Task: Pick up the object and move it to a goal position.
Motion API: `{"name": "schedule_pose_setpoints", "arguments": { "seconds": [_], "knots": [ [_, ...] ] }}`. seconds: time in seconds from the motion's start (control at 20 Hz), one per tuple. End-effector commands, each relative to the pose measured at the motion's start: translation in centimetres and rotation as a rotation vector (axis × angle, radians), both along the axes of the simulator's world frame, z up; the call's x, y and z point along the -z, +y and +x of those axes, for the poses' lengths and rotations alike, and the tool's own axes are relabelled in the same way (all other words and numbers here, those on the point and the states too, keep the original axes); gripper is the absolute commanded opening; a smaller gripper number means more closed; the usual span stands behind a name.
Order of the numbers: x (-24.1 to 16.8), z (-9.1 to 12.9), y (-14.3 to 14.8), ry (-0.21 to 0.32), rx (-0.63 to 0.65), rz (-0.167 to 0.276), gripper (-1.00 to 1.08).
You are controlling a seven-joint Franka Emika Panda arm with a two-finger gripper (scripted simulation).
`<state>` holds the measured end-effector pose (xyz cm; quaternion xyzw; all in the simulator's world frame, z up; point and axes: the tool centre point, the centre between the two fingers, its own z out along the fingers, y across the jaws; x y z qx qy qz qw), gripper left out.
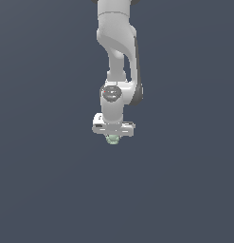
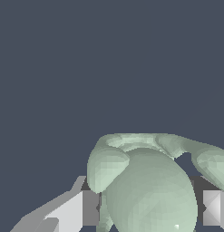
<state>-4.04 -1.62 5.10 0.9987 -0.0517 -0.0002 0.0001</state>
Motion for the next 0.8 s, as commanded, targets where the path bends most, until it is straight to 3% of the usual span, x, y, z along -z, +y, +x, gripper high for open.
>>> {"name": "schedule_pose_setpoints", "arguments": {
  "seconds": [0.0,0.3,0.75],
  "knots": [
    [-1.0,-0.1,1.0,-0.001,-0.001,0.000,-1.00],
    [-4.9,-0.5,4.8,-0.001,-0.001,-0.001,-1.00],
    [-13.1,-1.3,12.8,-0.001,-0.001,-0.002,-1.00]
  ]
}}
